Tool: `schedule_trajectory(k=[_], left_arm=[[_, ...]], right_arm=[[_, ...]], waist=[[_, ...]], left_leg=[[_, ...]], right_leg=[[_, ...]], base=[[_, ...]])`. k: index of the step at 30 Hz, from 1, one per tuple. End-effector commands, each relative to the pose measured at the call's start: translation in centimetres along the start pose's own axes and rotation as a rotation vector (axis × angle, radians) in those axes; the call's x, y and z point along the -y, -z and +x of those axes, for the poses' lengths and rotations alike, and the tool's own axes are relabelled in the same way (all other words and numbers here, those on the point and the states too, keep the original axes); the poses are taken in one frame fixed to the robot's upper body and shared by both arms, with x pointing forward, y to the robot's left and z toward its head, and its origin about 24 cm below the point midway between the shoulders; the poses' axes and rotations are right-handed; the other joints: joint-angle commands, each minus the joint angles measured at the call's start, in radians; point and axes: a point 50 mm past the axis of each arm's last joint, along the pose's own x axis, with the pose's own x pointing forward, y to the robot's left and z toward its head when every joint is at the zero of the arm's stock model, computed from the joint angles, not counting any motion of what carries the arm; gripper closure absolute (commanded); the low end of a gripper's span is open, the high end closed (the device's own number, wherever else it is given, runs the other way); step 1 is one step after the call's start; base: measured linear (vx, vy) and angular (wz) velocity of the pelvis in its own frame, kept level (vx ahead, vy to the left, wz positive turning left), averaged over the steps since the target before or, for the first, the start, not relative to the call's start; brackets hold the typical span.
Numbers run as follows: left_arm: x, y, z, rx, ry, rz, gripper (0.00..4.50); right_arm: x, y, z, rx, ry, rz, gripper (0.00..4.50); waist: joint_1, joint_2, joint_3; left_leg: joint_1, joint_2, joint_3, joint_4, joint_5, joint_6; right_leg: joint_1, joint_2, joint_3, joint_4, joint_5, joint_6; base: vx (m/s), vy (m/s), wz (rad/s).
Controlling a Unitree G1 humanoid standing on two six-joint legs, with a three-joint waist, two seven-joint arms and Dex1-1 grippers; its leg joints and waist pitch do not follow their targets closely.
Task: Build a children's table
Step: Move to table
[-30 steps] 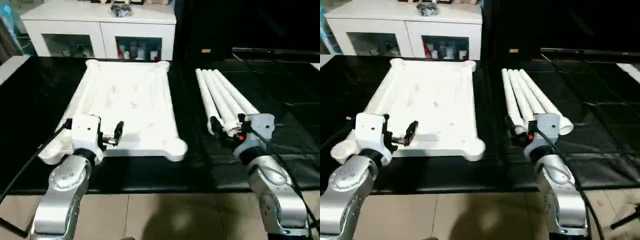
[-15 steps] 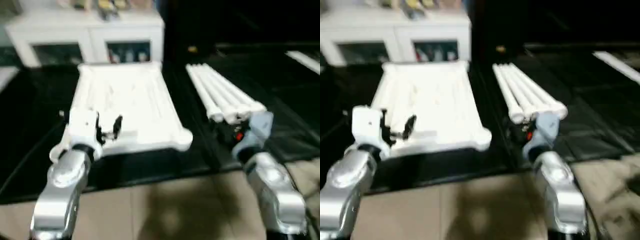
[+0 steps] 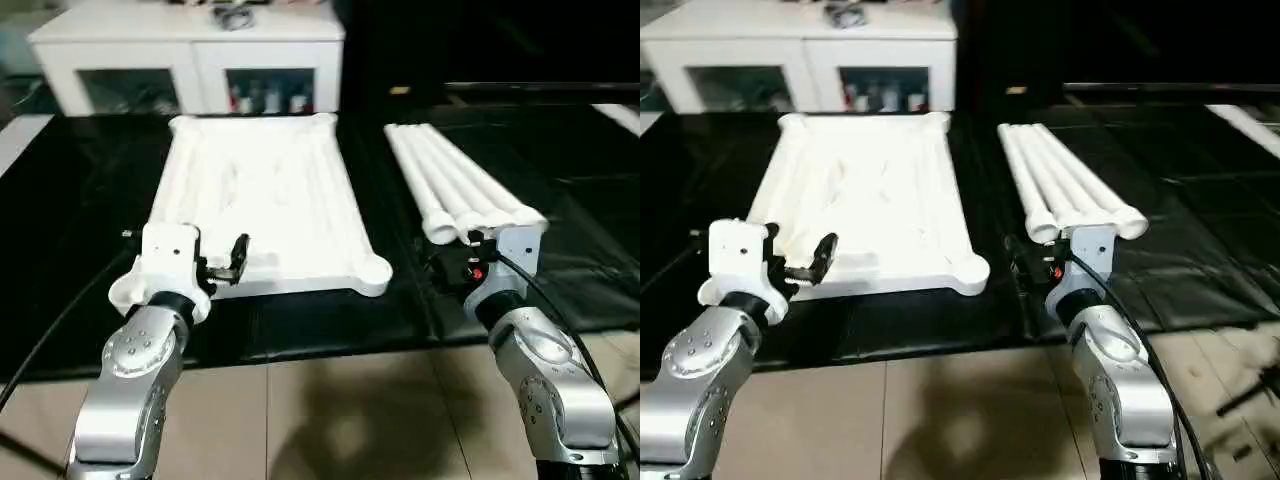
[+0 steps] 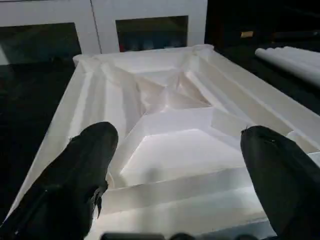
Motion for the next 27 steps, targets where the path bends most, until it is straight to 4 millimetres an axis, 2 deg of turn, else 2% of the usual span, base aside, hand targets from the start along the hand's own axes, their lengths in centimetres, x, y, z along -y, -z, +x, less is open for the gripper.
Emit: schedule_trajectory(k=[1,4,6,7,8,9,10,11,12,13,14,15,16,17,18,19,20,23,24,25,26,27], left_arm=[[0.19,-0.41,-0.17,0.016,0.004,0.019,0.05],[0.32,-0.42,-0.29,0.018,0.001,0.022,0.05],[0.36,-0.4,-0.32,0.016,0.0,0.022,0.05],[0.44,-0.34,-0.4,0.014,-0.002,0.02,0.05],[0.44,-0.34,-0.41,0.013,-0.002,0.02,0.05],[0.49,-0.31,-0.48,0.013,-0.001,0.019,0.05],[0.53,-0.31,-0.53,0.018,0.0,0.009,0.05],[0.47,-0.18,-0.55,0.008,-0.007,-0.011,0.05],[0.47,-0.18,-0.55,0.008,-0.007,-0.011,0.05],[0.38,-0.11,-0.56,0.001,-0.018,-0.017,0.05],[0.29,-0.14,-0.62,0.003,-0.025,-0.016,0.05],[0.29,-0.2,-0.66,0.008,-0.024,-0.015,0.05],[0.36,-0.24,-0.71,0.009,-0.009,-0.013,0.05],[0.43,-0.27,-0.76,0.01,0.003,-0.015,0.05],[0.49,-0.28,-0.8,0.009,0.01,-0.016,0.05],[0.5,-0.29,-0.85,0.008,0.012,-0.014,0.05],[0.49,-0.3,-0.88,0.008,0.011,-0.011,0.05],[0.32,-0.36,-0.96,0.01,0.002,-0.011,0.05],[0.26,-0.37,-0.97,0.01,-0.001,-0.014,0.05],[0.26,-0.37,-0.98,0.01,-0.001,-0.015,0.05],[0.19,-0.39,-0.96,0.011,-0.005,-0.021,0.05],[0.17,-0.41,-0.96,0.01,-0.006,-0.023,0.05]], right_arm=[[0.21,-0.11,0.16,-0.023,-0.003,-0.016,0.0],[0.55,0.07,0.03,-0.05,0.019,-0.039,0.0],[0.58,0.05,-0.06,-0.05,0.021,-0.036,0.0],[0.59,0.06,-0.2,-0.049,0.019,-0.025,0.0],[0.59,0.06,-0.21,-0.049,0.019,-0.025,0.0],[0.61,-0.01,-0.27,-0.042,0.026,-0.025,0.0],[0.67,-0.11,-0.26,-0.035,0.04,-0.026,0.0],[0.73,-0.18,-0.24,-0.03,0.049,-0.024,0.0],[0.73,-0.18,-0.24,-0.03,0.049,-0.024,0.0],[0.74,-0.19,-0.23,-0.03,0.05,-0.017,0.0],[0.66,-0.19,-0.27,-0.028,0.04,-0.013,0.0],[0.6,-0.21,-0.28,-0.025,0.035,-0.016,0.0],[0.35,-0.18,-0.3,-0.027,0.015,-0.019,0.0],[0.17,-0.16,-0.32,-0.028,0.002,-0.019,0.0],[0.07,-0.14,-0.35,-0.03,-0.007,-0.017,0.0],[0.0,-0.12,-0.37,-0.031,-0.012,-0.016,0.0],[-0.03,-0.11,-0.35,-0.032,-0.012,-0.02,0.0],[-0.06,-0.18,-0.29,-0.029,-0.011,-0.032,0.0],[-0.07,-0.2,-0.27,-0.028,-0.012,-0.032,0.0],[-0.07,-0.21,-0.27,-0.028,-0.012,-0.032,0.0],[0.08,-0.34,-0.25,-0.022,0.0,-0.046,0.0],[0.18,-0.4,-0.25,-0.02,0.011,-0.057,0.0]], waist=[[0.006,-0.004,-0.054],[0.013,-0.01,-0.051],[0.014,-0.003,-0.052],[0.003,0.002,-0.051],[-0.007,0.01,-0.051],[-0.01,0.015,-0.052],[-0.018,0.017,-0.051],[-0.022,0.013,-0.05],[-0.022,0.006,-0.049],[-0.013,-0.024,-0.048],[0.019,-0.036,-0.047],[0.023,-0.04,-0.043],[0.028,-0.039,-0.046],[0.031,-0.036,-0.05],[0.033,-0.034,-0.051],[0.035,-0.031,-0.048],[0.035,-0.026,-0.046],[0.036,-0.021,-0.048],[0.036,-0.017,-0.051],[0.037,-0.018,-0.052],[0.037,-0.021,-0.053],[0.039,-0.02,-0.054]], left_leg=[[0.0,0.068,-0.018,-0.091,-0.059,0.091],[0.006,0.072,-0.009,-0.095,-0.096,0.07],[0.018,0.086,-0.017,-0.102,-0.12,0.029],[0.027,0.109,-0.036,-0.117,-0.147,0.003],[0.034,0.135,-0.053,-0.129,-0.165,0.017],[0.041,0.157,-0.067,-0.141,-0.169,0.036],[0.05,0.194,-0.085,-0.158,-0.164,0.099],[0.045,0.183,-0.067,-0.146,-0.157,0.178],[0.033,0.157,-0.045,-0.13,-0.167,0.203],[-0.008,0.05,0.027,-0.06,-0.185,0.178],[-0.004,0.035,0.033,-0.036,-0.132,0.101],[-0.011,0.039,0.029,-0.045,-0.106,0.074],[-0.02,0.049,0.023,-0.066,-0.085,0.033],[-0.017,0.059,0.016,-0.08,-0.079,0.005],[-0.011,0.062,0.016,-0.085,-0.083,-0.003],[0.001,0.067,0.016,-0.091,-0.11,-0.006],[0.005,0.073,0.015,-0.096,-0.129,-0.011],[0.007,0.086,0.009,-0.107,-0.151,-0.021],[0.013,0.092,0.007,-0.11,-0.154,-0.028],[0.017,0.094,0.008,-0.109,-0.144,-0.032],[0.015,0.094,0.011,-0.108,-0.124,-0.033],[0.014,0.093,0.012,-0.107,-0.114,-0.034]], right_leg=[[0.044,-0.054,0.047,-0.057,-0.014,-0.223],[0.044,-0.05,0.048,-0.061,-0.054,-0.222],[0.039,-0.03,0.038,-0.058,-0.064,-0.218],[0.036,-0.005,0.022,-0.05,-0.044,-0.224],[0.031,0.001,0.012,-0.041,-0.036,-0.231],[0.026,0.004,0.004,-0.031,-0.039,-0.239],[0.014,0.002,-0.004,-0.012,-0.053,-0.245],[0.012,-0.012,0.002,-0.016,-0.052,-0.27],[0.015,-0.023,0.009,-0.037,-0.052,-0.296],[0.042,-0.053,0.028,-0.103,-0.147,-0.318],[0.043,-0.086,0.039,-0.134,-0.393,-0.212],[0.045,-0.085,0.043,-0.132,-0.48,-0.144],[0.047,-0.067,0.039,-0.127,-0.559,-0.032],[0.043,-0.052,0.03,-0.117,-0.527,0.017],[0.037,-0.044,0.025,-0.116,-0.496,0.023],[0.027,-0.034,0.022,-0.115,-0.447,0.018],[0.023,-0.027,0.02,-0.109,-0.41,-0.007],[0.028,-0.025,0.021,-0.095,-0.329,-0.053],[0.028,-0.025,0.024,-0.089,-0.273,-0.079],[0.027,-0.025,0.029,-0.081,-0.196,-0.107],[0.031,-0.024,0.031,-0.072,-0.132,-0.13],[0.034,-0.025,0.032,-0.068,-0.108,-0.138]], base=[[0.0,0.0,0.0],[0.0,0.0,0.0],[0.0,0.0,0.0],[0.0,0.0,0.0],[0.0,0.0,0.0],[-0.006,-0.055,-0.01],[-0.011,-0.092,0.04],[-0.011,-0.092,0.04],[-0.015,-0.115,0.06],[-0.032,-0.117,0.03],[-0.032,-0.117,0.03],[-0.04,-0.113,-0.03],[-0.032,-0.09,-0.09],[-0.032,-0.09,-0.09],[0.0,0.0,0.0],[0.0,0.0,0.0],[0.0,0.0,0.0],[0.0,0.0,0.0],[0.0,0.0,0.0],[0.033,0.052,0.03],[0.033,0.052,0.03],[0.0,0.0,0.0]])
